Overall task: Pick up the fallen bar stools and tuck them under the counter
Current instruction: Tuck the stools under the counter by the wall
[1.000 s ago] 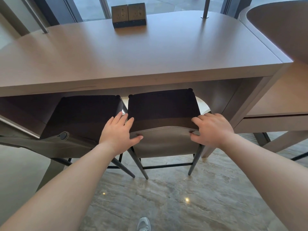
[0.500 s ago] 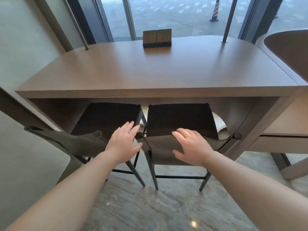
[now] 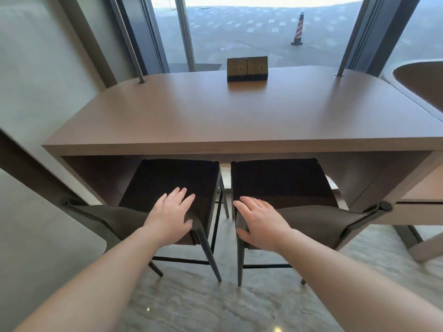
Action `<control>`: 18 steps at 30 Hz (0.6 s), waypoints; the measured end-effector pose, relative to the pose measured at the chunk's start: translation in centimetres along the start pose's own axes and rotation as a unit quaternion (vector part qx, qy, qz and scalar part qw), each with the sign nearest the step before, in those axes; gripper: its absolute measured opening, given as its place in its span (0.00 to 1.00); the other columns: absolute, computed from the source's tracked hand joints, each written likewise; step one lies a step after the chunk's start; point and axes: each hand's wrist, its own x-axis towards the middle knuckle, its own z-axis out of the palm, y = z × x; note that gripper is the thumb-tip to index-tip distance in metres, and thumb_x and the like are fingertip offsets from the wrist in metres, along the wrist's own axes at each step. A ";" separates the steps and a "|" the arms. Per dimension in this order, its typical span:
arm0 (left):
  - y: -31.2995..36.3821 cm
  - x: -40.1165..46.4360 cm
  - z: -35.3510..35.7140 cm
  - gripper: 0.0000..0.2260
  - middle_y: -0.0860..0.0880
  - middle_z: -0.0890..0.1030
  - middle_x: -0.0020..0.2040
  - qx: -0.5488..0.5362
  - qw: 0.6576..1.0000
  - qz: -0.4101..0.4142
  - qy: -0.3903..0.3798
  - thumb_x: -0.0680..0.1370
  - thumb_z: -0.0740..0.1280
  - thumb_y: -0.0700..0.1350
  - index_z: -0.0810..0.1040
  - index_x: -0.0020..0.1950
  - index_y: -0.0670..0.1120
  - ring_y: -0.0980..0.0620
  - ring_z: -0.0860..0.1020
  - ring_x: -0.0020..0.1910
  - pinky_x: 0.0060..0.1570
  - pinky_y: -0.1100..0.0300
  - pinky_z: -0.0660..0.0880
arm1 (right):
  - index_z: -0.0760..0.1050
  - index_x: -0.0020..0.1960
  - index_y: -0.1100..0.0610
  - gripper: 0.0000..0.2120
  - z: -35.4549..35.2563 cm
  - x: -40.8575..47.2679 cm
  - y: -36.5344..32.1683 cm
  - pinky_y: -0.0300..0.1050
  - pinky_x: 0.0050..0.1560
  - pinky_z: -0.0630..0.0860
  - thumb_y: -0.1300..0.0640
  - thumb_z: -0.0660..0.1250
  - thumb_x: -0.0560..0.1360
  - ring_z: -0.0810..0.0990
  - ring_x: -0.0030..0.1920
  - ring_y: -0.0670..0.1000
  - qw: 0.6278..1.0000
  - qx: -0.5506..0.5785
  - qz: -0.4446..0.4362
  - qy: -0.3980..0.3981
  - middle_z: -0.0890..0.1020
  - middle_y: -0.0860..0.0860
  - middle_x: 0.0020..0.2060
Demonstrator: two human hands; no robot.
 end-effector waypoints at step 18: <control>-4.6 2.0 3.8 0.23 0.43 0.62 0.78 -0.016 0.976 0.205 0.073 0.81 0.63 0.46 0.64 0.76 0.48 0.44 0.58 0.78 0.74 0.49 0.58 | 0.67 0.71 0.56 0.32 1.7 2.8 -3.1 0.56 0.70 0.66 0.60 0.73 0.69 0.63 0.74 0.62 0.986 -0.160 0.033 -0.025 0.67 0.59 0.73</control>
